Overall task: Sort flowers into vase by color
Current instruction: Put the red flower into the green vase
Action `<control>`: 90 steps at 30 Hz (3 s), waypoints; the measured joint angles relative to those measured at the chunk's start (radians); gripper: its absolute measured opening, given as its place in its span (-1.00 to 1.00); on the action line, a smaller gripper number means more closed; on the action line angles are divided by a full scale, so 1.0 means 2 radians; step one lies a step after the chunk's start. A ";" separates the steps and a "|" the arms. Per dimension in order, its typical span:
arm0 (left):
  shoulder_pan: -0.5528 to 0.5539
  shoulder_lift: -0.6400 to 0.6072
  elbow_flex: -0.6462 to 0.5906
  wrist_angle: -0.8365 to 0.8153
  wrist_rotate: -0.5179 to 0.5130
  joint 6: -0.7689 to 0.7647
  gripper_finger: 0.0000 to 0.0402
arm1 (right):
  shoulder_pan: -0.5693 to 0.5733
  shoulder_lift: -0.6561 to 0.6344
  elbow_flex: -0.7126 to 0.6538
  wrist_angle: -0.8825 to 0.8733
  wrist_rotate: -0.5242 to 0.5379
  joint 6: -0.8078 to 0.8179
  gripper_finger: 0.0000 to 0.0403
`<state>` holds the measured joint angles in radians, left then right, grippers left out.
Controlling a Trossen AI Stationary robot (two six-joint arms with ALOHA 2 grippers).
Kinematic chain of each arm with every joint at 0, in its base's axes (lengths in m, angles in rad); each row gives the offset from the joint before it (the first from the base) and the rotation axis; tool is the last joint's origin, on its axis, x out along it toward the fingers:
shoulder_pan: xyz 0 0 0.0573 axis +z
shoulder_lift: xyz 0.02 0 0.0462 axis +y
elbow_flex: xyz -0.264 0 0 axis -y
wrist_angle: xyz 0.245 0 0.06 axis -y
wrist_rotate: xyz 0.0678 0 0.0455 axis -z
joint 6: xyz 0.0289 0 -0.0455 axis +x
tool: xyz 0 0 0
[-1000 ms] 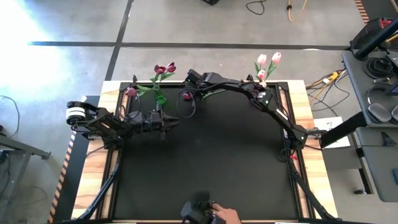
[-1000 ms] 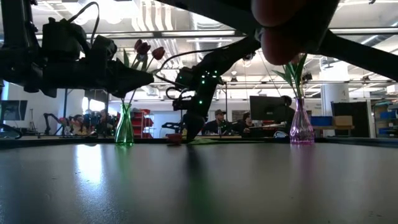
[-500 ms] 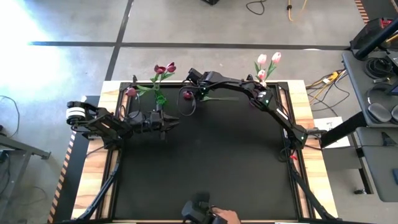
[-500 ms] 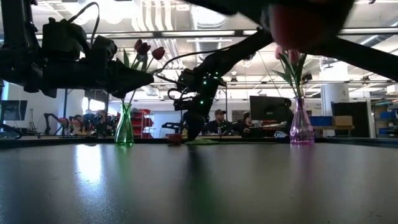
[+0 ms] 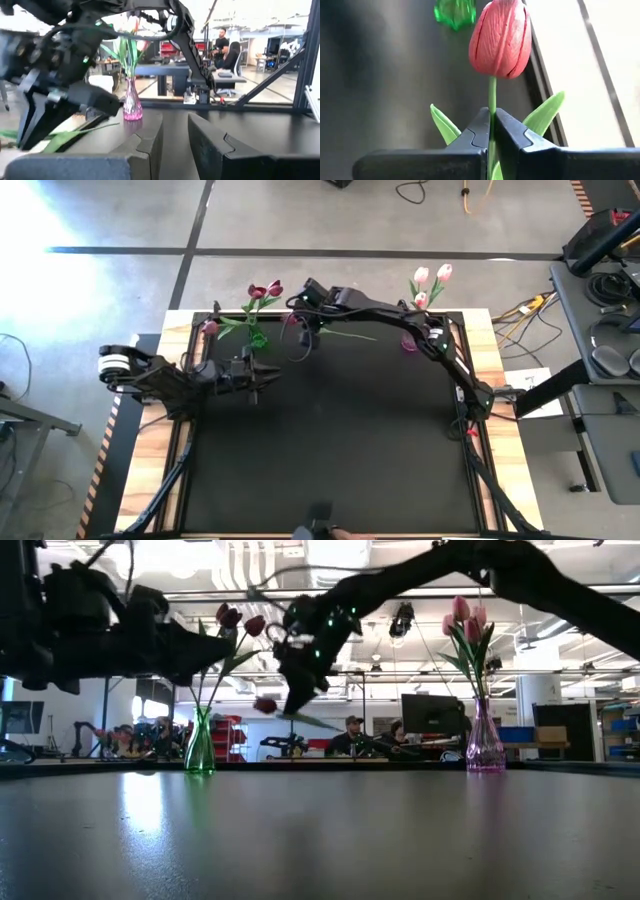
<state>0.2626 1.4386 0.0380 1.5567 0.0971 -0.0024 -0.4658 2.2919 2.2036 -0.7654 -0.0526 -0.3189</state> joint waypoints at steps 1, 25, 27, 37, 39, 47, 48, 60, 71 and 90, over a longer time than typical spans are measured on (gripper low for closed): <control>0.000 -0.006 -0.007 0.006 0.000 0.000 -0.62 | 0.003 -0.006 0.000 0.001 0.000 0.004 -0.94; 0.002 -0.058 -0.015 -0.036 0.000 0.009 -0.62 | 0.064 -0.181 -0.275 0.302 0.008 0.047 -0.94; 0.003 -0.070 -0.015 -0.048 0.000 0.010 -0.62 | 0.066 -0.213 -0.318 0.361 -0.009 0.057 -0.94; 0.014 -0.174 -0.015 -0.168 0.000 0.020 -0.63 | 0.079 -0.281 -0.433 0.586 -0.032 0.070 -0.94; 0.014 -0.202 -0.015 -0.207 0.000 0.021 -0.63 | 0.079 -0.278 -0.439 0.628 -0.046 0.076 -0.94; 0.014 -0.313 -0.015 -0.339 0.000 0.031 -0.63 | 0.080 -0.233 -0.435 0.758 -0.058 0.099 -0.94; 0.014 -0.327 -0.015 -0.357 0.000 0.032 -0.63 | 0.080 -0.227 -0.431 0.775 -0.058 0.104 -0.94; 0.014 -0.446 -0.015 -0.510 0.025 0.034 -0.63 | 0.080 -0.154 -0.339 0.853 -0.083 0.151 -0.94; 0.014 -0.504 -0.015 -0.601 -0.016 0.044 -0.63 | 0.081 -0.064 -0.213 0.903 -0.123 0.138 -0.94; 0.014 -0.577 -0.015 -0.699 -0.018 0.045 -0.62 | 0.079 0.028 -0.103 0.898 -0.140 0.076 -0.94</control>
<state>0.2901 0.2844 0.0086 0.1595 0.0616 0.0879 -0.3080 2.3486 1.9978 1.0303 -0.3325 -0.1660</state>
